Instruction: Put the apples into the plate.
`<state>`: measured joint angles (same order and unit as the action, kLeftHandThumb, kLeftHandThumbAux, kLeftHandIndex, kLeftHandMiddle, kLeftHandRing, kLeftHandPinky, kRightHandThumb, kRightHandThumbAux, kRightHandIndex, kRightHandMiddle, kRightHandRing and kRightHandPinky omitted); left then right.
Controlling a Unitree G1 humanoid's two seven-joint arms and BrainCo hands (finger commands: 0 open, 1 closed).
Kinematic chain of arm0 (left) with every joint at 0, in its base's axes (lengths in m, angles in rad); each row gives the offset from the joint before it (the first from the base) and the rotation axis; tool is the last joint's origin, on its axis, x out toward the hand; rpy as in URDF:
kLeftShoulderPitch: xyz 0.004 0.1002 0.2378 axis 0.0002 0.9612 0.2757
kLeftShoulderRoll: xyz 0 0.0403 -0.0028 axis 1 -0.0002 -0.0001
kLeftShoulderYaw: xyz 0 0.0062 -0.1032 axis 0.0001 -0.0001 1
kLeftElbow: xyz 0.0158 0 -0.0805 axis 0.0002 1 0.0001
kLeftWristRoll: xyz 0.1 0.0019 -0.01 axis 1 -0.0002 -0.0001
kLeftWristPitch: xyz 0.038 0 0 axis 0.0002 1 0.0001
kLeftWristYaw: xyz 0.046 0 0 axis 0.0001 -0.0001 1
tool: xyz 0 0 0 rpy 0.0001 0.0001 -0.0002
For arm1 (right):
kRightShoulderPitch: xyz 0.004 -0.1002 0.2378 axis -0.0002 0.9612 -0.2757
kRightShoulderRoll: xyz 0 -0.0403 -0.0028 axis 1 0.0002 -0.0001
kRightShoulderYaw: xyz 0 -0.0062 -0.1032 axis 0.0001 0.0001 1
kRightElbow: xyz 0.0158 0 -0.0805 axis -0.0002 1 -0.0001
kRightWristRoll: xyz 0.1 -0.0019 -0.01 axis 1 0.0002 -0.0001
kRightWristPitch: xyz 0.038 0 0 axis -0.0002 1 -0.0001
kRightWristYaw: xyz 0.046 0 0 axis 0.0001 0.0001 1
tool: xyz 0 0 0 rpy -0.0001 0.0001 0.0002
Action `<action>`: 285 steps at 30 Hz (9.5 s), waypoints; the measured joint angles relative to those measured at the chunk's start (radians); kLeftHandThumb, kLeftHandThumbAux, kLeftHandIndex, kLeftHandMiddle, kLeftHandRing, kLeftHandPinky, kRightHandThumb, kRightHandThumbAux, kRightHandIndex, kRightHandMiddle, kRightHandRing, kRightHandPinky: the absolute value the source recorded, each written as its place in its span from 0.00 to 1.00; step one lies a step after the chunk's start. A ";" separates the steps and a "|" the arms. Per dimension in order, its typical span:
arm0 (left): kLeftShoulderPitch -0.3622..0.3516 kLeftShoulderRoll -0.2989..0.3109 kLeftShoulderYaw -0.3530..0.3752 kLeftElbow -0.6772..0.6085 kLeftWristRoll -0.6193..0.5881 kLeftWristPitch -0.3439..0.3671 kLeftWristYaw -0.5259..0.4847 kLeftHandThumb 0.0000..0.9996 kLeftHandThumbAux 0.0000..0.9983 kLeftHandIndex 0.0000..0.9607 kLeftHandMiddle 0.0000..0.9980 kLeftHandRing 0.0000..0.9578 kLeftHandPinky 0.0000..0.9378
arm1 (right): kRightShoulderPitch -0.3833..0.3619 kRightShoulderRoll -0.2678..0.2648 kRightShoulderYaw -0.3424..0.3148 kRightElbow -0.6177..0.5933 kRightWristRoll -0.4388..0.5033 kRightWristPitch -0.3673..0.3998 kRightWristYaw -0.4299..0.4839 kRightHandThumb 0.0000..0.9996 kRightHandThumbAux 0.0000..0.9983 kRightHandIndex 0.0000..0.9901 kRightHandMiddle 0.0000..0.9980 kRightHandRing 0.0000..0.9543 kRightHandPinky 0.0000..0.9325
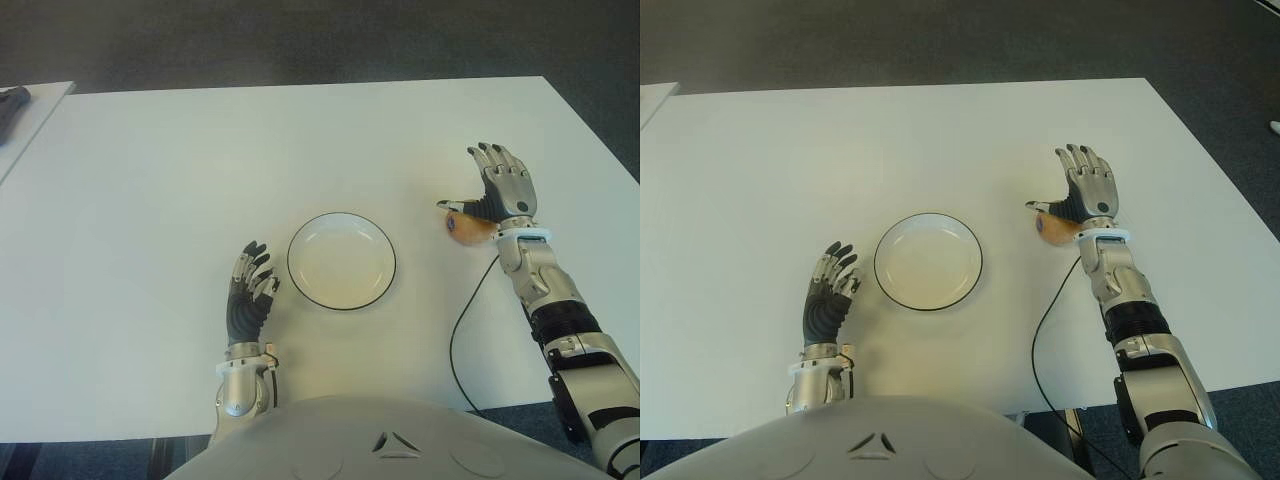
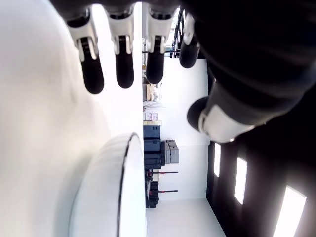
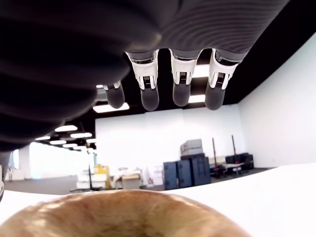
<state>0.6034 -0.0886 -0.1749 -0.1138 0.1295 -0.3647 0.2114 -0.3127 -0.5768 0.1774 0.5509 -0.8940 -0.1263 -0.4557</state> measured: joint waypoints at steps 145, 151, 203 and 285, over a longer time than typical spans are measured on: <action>0.083 0.023 0.002 -0.287 0.016 0.139 0.002 0.21 0.67 0.18 0.19 0.22 0.30 | -0.003 0.087 0.176 0.110 0.118 0.023 -0.057 0.45 0.48 0.03 0.07 0.04 0.07; 0.083 0.023 0.003 -0.287 0.001 0.139 0.002 0.21 0.68 0.18 0.19 0.23 0.31 | -0.003 0.087 0.179 0.110 0.118 0.023 -0.057 0.48 0.49 0.03 0.09 0.07 0.12; 0.059 0.016 0.039 -0.327 -0.086 0.200 -0.003 0.31 0.66 0.21 0.20 0.24 0.32 | 0.115 0.196 0.117 -0.253 0.182 0.348 0.157 0.85 0.68 0.42 0.50 0.77 0.80; 0.041 0.012 0.037 -0.330 -0.128 0.212 -0.043 0.32 0.69 0.24 0.21 0.24 0.30 | 0.228 -0.061 0.149 -0.620 0.007 0.465 0.687 0.19 0.23 0.00 0.00 0.00 0.00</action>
<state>0.6449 -0.0766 -0.1380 -0.4434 0.0012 -0.1523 0.1687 -0.0847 -0.6377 0.3265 -0.0693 -0.8869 0.3391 0.2312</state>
